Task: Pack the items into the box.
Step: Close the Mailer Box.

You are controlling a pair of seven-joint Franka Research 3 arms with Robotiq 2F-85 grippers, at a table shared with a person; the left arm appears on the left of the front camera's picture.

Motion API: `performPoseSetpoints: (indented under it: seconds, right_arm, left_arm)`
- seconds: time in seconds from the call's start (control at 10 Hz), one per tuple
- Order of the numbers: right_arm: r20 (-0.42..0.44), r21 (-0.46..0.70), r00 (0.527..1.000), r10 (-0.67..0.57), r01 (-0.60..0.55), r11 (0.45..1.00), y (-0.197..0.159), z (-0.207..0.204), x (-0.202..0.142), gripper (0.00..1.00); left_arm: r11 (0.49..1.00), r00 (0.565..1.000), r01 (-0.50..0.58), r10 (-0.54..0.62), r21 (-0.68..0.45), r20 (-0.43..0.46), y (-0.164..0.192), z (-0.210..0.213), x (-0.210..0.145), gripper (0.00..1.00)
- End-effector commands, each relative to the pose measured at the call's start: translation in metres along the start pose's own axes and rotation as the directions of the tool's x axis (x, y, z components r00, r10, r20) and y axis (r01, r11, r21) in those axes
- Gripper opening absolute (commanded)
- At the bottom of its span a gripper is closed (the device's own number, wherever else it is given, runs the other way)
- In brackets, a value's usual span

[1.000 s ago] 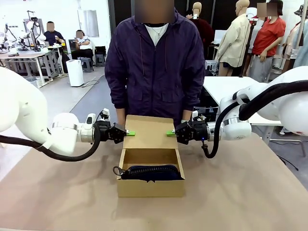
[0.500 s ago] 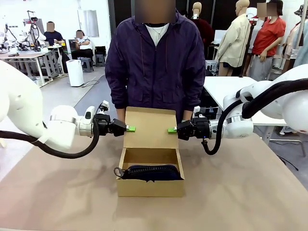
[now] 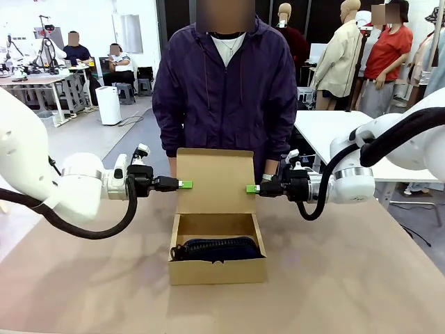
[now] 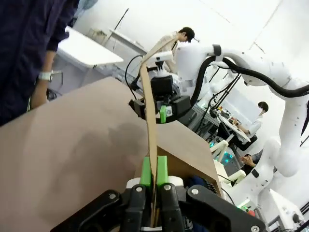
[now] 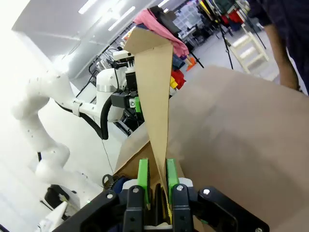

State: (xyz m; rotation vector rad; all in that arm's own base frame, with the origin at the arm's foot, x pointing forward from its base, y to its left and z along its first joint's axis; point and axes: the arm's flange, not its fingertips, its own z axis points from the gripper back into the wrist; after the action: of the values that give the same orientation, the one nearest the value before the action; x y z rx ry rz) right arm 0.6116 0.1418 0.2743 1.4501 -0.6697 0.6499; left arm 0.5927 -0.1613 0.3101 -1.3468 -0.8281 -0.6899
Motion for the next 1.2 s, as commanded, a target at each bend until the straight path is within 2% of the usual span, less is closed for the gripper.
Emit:
performPoseSetpoints:
  seconds: [0.0, 0.2, 0.3, 0.4, 0.5, 0.6, 0.9, 1.0, 1.1]
  right_arm:
    - [0.015, 0.072, 0.993, 0.115, -0.116, 0.991, 0.015, -0.002, -0.012, 0.22]
    - [0.040, 0.076, 0.981, 0.190, -0.193, 0.978, 0.020, -0.002, -0.017, 0.22]
    - [0.066, 0.079, 0.972, 0.226, -0.231, 0.970, 0.020, -0.001, -0.016, 0.22]
    - [0.093, 0.053, 0.978, 0.185, -0.190, 0.980, 0.018, -0.002, -0.012, 0.22]
    - [0.145, -0.154, 0.988, -0.060, 0.082, 0.985, 0.002, -0.008, -0.004, 0.22]
    - [0.046, 0.071, 0.983, 0.180, -0.183, 0.981, 0.013, -0.004, -0.012, 0.22]
    - [0.046, 0.071, 0.983, 0.180, -0.183, 0.981, 0.013, -0.004, -0.012, 0.22]
    - [0.061, 0.037, 0.989, 0.136, -0.138, 0.990, 0.010, -0.005, -0.012, 0.22]
    - [0.087, 0.075, 0.971, 0.224, -0.231, 0.970, 0.017, -0.007, -0.007, 0.22]
  left_arm:
    - [0.995, 0.995, 0.089, -0.086, -0.055, 0.045, -0.010, 0.004, -0.007, 0.08]
    - [0.985, 0.988, 0.152, -0.154, -0.086, -0.012, -0.011, 0.002, -0.015, 0.08]
    - [0.962, 0.970, 0.220, -0.234, -0.161, -0.071, -0.013, 0.003, -0.016, 0.08]
    - [0.971, 0.977, 0.195, -0.205, -0.139, -0.061, -0.011, 0.003, -0.015, 0.08]
    - [0.985, 0.988, 0.147, -0.151, -0.093, -0.029, -0.010, -0.002, -0.013, 0.08]
    - [0.985, 0.988, 0.147, -0.151, -0.093, -0.029, -0.010, -0.002, -0.013, 0.08]
    - [0.985, 0.988, 0.147, -0.151, -0.093, -0.029, -0.010, -0.002, -0.013, 0.08]
    - [0.982, 0.985, 0.160, -0.165, -0.101, -0.041, -0.009, 0.001, -0.015, 0.08]
    - [0.969, 0.973, 0.227, -0.229, -0.098, -0.009, -0.013, 0.004, -0.014, 0.08]
